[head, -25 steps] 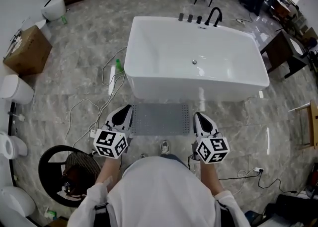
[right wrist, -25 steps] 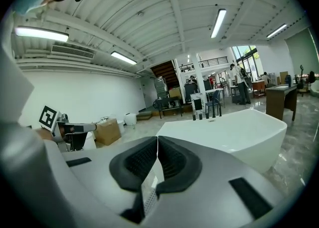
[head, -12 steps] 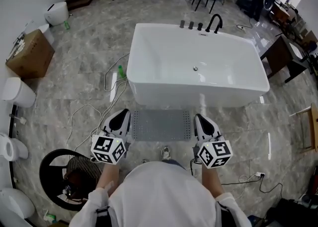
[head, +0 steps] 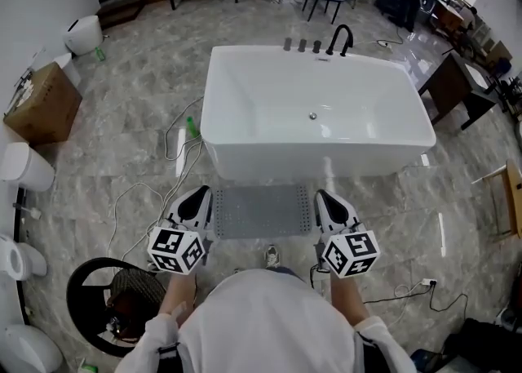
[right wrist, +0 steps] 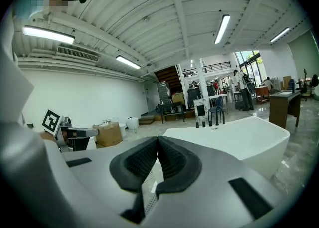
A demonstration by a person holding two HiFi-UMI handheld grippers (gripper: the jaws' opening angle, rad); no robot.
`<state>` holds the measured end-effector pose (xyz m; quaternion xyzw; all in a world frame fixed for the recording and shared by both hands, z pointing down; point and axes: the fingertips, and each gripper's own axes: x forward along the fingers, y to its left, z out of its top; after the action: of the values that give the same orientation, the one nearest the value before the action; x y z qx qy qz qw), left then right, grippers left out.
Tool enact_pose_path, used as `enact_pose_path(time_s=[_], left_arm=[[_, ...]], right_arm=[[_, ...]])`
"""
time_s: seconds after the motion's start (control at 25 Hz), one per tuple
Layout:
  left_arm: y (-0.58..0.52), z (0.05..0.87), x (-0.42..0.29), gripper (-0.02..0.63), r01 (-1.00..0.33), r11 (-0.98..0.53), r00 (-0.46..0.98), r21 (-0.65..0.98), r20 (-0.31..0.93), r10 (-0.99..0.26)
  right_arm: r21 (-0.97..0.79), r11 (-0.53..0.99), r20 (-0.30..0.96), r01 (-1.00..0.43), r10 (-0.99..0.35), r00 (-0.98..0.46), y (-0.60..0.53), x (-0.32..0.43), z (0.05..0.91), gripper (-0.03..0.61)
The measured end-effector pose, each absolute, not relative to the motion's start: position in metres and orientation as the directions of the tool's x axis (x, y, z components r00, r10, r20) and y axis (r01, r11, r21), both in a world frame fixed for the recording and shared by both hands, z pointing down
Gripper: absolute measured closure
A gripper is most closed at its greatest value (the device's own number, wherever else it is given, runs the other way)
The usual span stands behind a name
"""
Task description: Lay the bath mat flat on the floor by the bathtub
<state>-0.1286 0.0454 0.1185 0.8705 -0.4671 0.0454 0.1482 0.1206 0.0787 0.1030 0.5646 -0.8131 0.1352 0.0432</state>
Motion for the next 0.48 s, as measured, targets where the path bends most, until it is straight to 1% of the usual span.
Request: enact_pose_path(time_s=[0.48], left_arm=[[0.0436, 0.1159, -0.1312, 0.574, -0.828, -0.513, 0.557, 0.228, 0.218, -0.802]], right_arm=[[-0.156, 0.352, 0.234, -0.923, -0.895, -0.381, 0.0745, 0.1154, 0.1029, 0.548]])
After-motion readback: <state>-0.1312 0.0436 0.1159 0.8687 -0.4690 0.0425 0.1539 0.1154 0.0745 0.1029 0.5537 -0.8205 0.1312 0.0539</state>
